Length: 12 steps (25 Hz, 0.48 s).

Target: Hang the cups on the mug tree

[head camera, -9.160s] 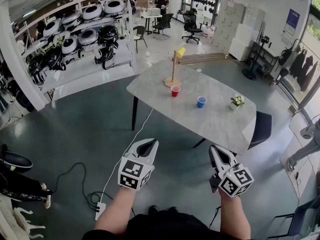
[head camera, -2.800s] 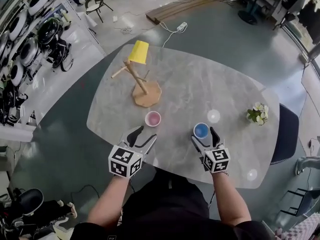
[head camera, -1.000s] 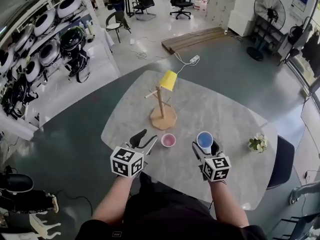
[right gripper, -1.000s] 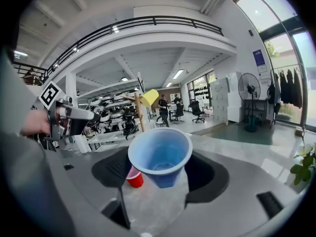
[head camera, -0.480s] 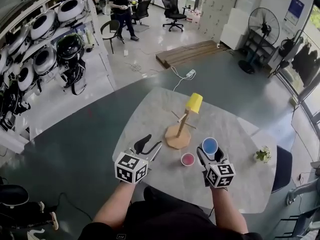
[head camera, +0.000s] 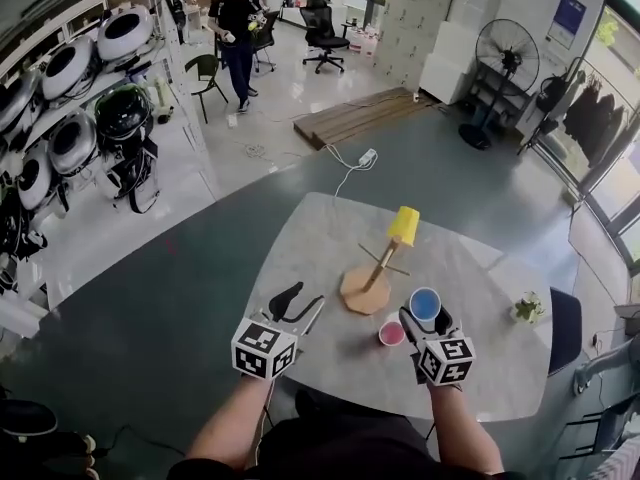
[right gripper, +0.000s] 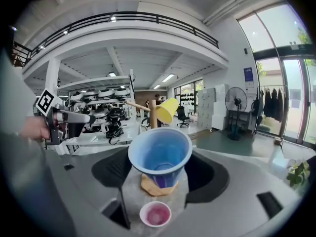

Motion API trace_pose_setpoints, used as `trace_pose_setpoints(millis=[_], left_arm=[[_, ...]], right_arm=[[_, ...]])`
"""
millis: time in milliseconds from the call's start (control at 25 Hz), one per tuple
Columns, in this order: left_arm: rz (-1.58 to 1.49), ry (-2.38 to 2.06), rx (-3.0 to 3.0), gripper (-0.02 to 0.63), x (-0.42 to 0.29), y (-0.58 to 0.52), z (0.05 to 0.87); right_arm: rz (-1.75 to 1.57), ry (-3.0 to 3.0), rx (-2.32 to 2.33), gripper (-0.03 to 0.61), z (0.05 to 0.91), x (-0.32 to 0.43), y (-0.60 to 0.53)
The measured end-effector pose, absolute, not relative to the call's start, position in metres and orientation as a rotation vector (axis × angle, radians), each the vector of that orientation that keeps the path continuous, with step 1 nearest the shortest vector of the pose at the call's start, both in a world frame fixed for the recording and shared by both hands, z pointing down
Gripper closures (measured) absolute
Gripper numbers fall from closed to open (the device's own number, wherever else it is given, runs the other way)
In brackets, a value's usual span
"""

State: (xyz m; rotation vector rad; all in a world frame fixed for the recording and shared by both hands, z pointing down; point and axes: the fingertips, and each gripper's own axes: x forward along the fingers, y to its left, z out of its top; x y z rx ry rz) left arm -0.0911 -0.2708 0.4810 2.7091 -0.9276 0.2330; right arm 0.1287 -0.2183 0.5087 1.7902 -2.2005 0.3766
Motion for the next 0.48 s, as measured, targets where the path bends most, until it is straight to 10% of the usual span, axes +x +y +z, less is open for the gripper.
trace_pose_setpoints(millis=[480], left_arm=[[0.191, -0.940, 2.646, 0.405, -0.078, -0.279, 0.483]], right_arm=[[0.417, -2.174, 1.707, 0.236, 0.519, 0.144, -0.243]])
